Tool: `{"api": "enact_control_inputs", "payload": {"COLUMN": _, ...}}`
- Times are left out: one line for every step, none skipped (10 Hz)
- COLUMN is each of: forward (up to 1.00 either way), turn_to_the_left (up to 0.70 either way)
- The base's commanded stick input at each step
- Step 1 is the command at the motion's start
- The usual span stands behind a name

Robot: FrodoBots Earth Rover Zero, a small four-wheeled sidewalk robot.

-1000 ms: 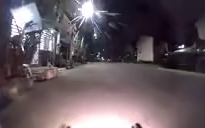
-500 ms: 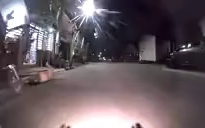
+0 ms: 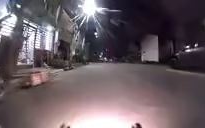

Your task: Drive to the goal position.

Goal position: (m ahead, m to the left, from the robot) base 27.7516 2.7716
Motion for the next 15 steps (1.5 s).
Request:
{"api": "enact_control_inputs", "payload": {"forward": 0.85, "turn_to_the_left": 0.00}}
{"api": "enact_control_inputs", "payload": {"forward": 0.85, "turn_to_the_left": 0.00}}
{"api": "enact_control_inputs", "payload": {"forward": 0.85, "turn_to_the_left": -0.23}}
{"api": "enact_control_inputs", "payload": {"forward": 0.85, "turn_to_the_left": -0.20}}
{"api": "enact_control_inputs", "payload": {"forward": 0.85, "turn_to_the_left": 0.00}}
{"api": "enact_control_inputs", "payload": {"forward": 0.85, "turn_to_the_left": 0.00}}
{"api": "enact_control_inputs", "payload": {"forward": 0.85, "turn_to_the_left": 0.00}}
{"api": "enact_control_inputs", "payload": {"forward": 0.85, "turn_to_the_left": 0.00}}
{"api": "enact_control_inputs", "payload": {"forward": 0.85, "turn_to_the_left": 0.00}}
{"api": "enact_control_inputs", "payload": {"forward": 0.85, "turn_to_the_left": 0.00}}
{"api": "enact_control_inputs", "payload": {"forward": 0.85, "turn_to_the_left": 0.00}}
{"api": "enact_control_inputs", "payload": {"forward": 0.85, "turn_to_the_left": 0.00}}
{"api": "enact_control_inputs", "payload": {"forward": 0.85, "turn_to_the_left": 0.00}}
{"api": "enact_control_inputs", "payload": {"forward": 0.85, "turn_to_the_left": 0.00}}
{"api": "enact_control_inputs", "payload": {"forward": 0.85, "turn_to_the_left": 0.00}}
